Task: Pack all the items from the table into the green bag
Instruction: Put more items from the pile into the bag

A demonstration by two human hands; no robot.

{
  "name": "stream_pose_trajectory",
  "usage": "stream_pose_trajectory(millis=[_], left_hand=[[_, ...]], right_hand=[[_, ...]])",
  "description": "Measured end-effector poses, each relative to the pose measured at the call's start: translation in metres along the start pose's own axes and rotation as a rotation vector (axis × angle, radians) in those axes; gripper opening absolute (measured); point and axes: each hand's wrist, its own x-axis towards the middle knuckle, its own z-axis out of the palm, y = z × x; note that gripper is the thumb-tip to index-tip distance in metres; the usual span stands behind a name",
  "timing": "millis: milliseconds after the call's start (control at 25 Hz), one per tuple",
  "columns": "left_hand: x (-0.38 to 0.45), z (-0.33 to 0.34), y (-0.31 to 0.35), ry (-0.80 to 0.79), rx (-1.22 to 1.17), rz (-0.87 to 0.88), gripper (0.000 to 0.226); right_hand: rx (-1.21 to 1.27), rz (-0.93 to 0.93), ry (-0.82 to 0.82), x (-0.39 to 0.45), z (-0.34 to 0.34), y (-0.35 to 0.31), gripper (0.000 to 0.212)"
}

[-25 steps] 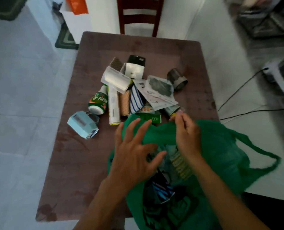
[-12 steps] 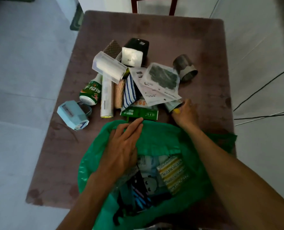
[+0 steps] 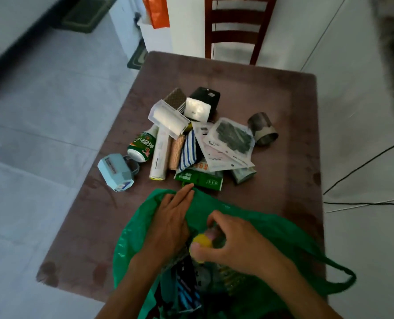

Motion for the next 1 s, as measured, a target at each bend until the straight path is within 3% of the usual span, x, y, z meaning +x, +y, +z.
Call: stream_pose_trajectory(millis=[80, 200, 280, 320, 360, 440, 480, 560, 680, 760, 920, 1000], left_hand=[[0.001, -0.005, -0.001, -0.02, -0.038, -0.02, 0.071], [0.001, -0.007, -0.013, -0.076, -0.064, 0.002, 0.065], [0.004, -0.005, -0.022, -0.092, -0.071, 0.069, 0.071], [0.005, -0.004, -0.024, -0.097, -0.08, 0.088, 0.073], [0.004, -0.006, -0.024, -0.102, -0.095, 0.088, 0.073], [0.002, -0.007, -0.024, -0.095, -0.13, 0.099, 0.073], [0.0, -0.008, -0.026, -0.077, -0.133, 0.124, 0.071], [-0.004, -0.011, -0.032, -0.055, -0.123, 0.174, 0.061], [-0.009, -0.007, -0.038, -0.027, -0.132, 0.151, 0.047], [-0.011, -0.009, -0.039, -0.023, -0.156, 0.128, 0.046], [-0.005, -0.014, -0.038, -0.059, -0.263, 0.103, 0.047], [-0.004, -0.016, -0.037, -0.09, -0.39, 0.033, 0.044]], right_hand=[[-0.19, 0.061, 0.206, 0.005, 0.0, -0.005, 0.078], [-0.081, 0.031, 0.54, 0.03, -0.025, -0.012, 0.037], [0.037, 0.064, 0.722, 0.081, -0.051, -0.006, 0.021], [0.091, 0.12, 0.76, 0.114, -0.063, 0.005, 0.025], [0.144, 0.205, 0.737, 0.144, -0.075, 0.016, 0.041], [0.166, 0.409, 0.569, 0.194, -0.08, 0.048, 0.079], [0.135, 0.458, 0.505, 0.211, -0.079, 0.063, 0.086], [0.067, 0.474, 0.473, 0.229, -0.077, 0.084, 0.073], [0.064, 0.448, 0.655, 0.236, -0.092, 0.093, 0.038], [0.143, 0.363, 0.751, 0.223, -0.103, 0.083, 0.03], [0.708, 0.066, 1.016, 0.122, -0.099, 0.032, 0.014], [0.987, -0.01, 1.043, 0.05, -0.081, 0.013, 0.009]])
